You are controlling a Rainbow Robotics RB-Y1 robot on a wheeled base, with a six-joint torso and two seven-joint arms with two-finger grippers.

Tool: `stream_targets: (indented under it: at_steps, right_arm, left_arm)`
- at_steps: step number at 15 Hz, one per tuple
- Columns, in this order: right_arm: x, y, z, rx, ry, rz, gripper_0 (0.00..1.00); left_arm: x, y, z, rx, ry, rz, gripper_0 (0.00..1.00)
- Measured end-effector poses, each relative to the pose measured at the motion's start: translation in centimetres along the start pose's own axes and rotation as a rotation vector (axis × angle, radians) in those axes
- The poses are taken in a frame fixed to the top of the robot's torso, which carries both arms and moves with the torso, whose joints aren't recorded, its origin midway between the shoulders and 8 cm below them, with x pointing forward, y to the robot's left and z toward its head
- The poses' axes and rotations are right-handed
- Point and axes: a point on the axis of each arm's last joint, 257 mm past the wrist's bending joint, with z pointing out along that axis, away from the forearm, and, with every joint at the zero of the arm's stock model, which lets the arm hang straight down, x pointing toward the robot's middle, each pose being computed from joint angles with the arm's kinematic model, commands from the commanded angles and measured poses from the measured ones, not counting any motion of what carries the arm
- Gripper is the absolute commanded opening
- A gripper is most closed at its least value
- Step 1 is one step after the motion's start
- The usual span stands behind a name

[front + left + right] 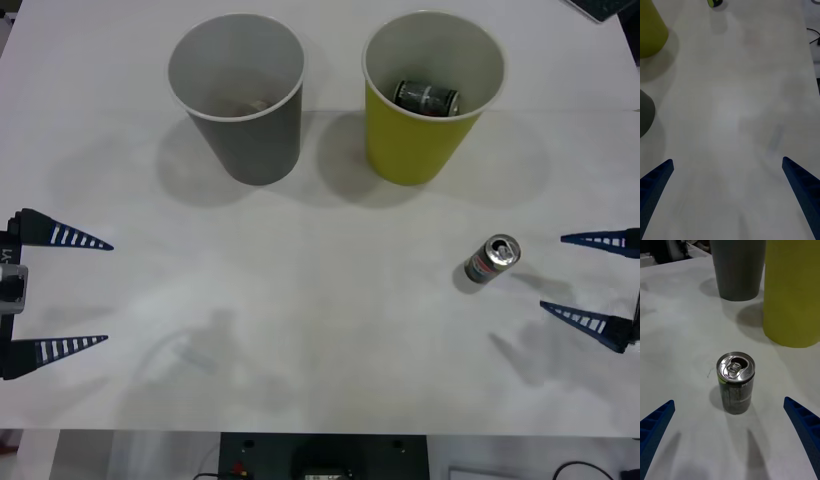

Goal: Put the can into the green bin and the plastic bottle into the gray bin

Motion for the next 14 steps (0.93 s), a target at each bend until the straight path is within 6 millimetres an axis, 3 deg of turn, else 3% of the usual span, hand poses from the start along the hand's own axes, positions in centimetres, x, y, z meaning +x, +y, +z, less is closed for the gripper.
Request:
stream_targets:
  at_steps: [14]
  right_arm:
    - [2.6,1.0,7.7,0.144,-0.152,0.154,1.0]
  left_arm:
    - [0.0,0.0,0.0,0.0,0.0,0.0,1.0]
